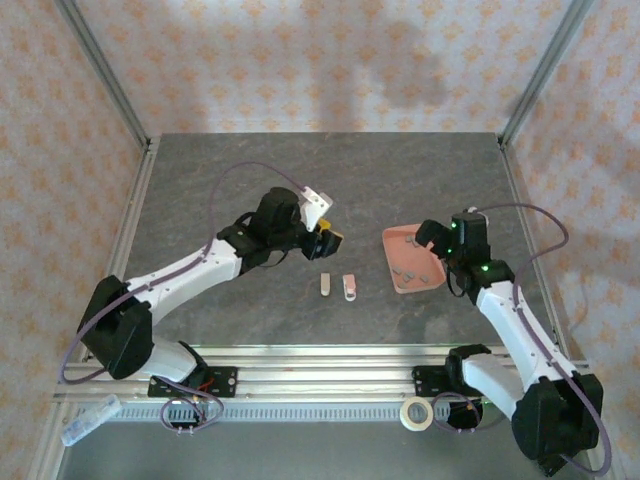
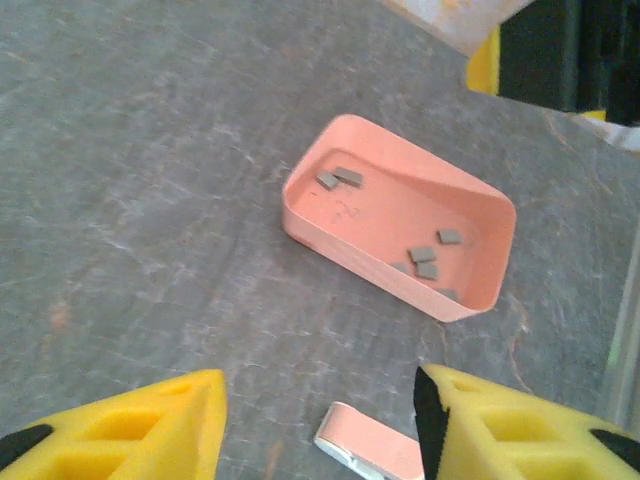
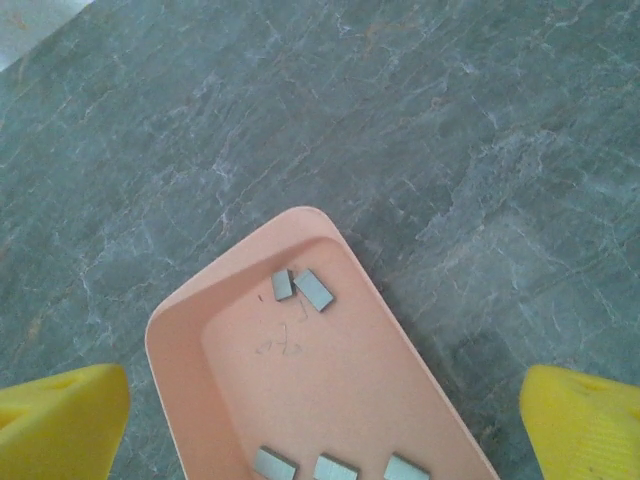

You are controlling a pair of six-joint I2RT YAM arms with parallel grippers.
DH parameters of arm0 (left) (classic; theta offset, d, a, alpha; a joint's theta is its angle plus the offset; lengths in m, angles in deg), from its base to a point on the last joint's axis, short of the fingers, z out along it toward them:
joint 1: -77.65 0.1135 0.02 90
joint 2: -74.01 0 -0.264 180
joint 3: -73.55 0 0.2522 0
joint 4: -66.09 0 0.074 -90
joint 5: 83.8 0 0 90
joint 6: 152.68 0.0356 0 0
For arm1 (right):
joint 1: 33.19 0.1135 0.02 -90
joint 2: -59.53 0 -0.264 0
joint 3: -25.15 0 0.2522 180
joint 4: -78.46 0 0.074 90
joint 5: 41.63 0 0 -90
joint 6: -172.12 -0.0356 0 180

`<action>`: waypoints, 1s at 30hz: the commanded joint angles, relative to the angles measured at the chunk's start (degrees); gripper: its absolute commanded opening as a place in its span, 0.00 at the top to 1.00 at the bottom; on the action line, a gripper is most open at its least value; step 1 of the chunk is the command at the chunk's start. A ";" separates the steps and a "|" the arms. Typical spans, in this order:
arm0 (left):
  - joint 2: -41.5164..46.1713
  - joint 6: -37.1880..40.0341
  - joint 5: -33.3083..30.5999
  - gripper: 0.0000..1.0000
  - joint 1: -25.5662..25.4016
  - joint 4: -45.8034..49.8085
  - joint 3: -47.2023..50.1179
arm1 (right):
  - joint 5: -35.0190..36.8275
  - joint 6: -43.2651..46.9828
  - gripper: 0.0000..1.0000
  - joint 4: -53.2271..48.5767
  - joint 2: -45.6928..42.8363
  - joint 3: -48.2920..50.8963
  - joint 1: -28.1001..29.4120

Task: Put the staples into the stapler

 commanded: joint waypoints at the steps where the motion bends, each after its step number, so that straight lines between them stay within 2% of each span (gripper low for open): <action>1: -2.70 1.13 0.86 0.50 -1.06 3.31 -0.73 | -6.59 4.22 0.00 1.04 3.19 -4.25 -0.32; 9: -11.78 2.37 1.62 0.56 -8.25 3.38 -3.93 | -9.73 4.85 0.00 1.06 3.52 -4.74 -0.37; 19: -20.90 2.76 3.04 0.61 -9.46 2.97 -3.18 | -11.64 4.23 0.00 0.84 2.02 -3.52 -0.37; 24: -28.35 5.11 0.62 0.64 -11.33 8.30 -3.77 | -12.52 3.29 0.00 0.79 2.46 -2.64 -0.37; 26: -27.87 5.05 -0.67 0.64 -11.31 8.50 -2.69 | -12.22 3.39 0.00 0.90 2.28 -2.38 -0.37; 30: -21.27 5.45 -1.21 0.62 -9.84 6.57 -2.08 | -10.57 3.76 0.00 2.09 2.36 -2.07 -0.35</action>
